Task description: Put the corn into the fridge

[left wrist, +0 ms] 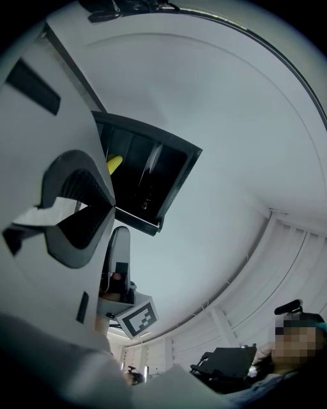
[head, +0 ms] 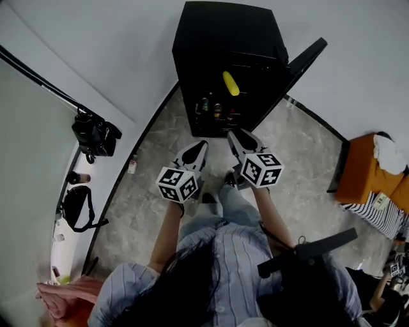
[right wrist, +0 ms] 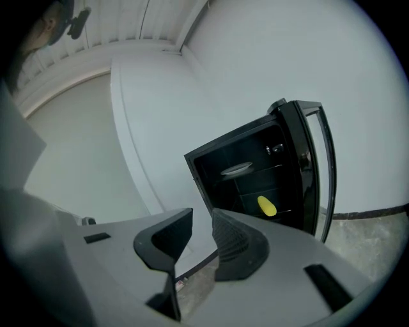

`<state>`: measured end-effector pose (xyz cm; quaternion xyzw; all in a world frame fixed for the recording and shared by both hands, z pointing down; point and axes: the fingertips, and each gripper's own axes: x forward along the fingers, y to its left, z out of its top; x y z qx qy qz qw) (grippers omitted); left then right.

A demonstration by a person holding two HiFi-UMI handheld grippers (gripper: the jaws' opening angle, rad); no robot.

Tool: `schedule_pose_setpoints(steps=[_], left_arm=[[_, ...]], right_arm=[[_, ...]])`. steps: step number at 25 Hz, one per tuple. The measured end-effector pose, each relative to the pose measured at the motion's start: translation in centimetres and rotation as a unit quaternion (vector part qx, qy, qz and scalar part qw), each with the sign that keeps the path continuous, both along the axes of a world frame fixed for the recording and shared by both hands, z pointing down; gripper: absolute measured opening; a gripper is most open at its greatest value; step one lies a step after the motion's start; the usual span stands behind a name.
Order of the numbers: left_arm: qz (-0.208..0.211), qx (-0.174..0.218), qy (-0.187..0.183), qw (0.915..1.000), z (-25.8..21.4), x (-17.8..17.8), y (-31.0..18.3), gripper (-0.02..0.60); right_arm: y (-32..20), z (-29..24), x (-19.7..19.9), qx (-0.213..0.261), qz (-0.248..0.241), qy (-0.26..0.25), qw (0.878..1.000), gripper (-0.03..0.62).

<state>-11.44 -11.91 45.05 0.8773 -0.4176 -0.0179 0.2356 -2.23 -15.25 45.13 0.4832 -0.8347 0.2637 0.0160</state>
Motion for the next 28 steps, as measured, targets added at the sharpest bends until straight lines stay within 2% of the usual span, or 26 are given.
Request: schedule_pose_setpoints(steps=[4, 9, 13, 21, 28], left_arm=[[0.026, -0.005, 0.009, 0.9996, 0.7, 1.5, 0.5, 0.009], [0.037, -0.028, 0.011, 0.9988, 1.8, 3.3, 1.7, 0.009], [0.05, -0.031, 0.008, 0.9982, 1.5, 4.7, 2.2, 0.009], [0.045, -0.019, 0.005, 0.9988, 0.1, 6.8, 2.7, 0.009], [0.034, -0.011, -0.002, 0.9994, -0.9, 8.9, 5.2, 0.009]], right_arm=[[0.9, 0.9, 0.4, -0.011, -0.001, 0.006, 1.0, 0.104], [2.4, 1.7, 0.8, -0.026, -0.004, 0.008, 1.0, 0.104], [2.9, 2.1, 1.8, -0.034, 0.001, 0.003, 0.999, 0.098], [5.0, 2.4, 3.7, -0.035, -0.002, 0.007, 0.999, 0.086], [8.3, 1.1, 6.1, -0.027, -0.011, -0.001, 1.0, 0.075]])
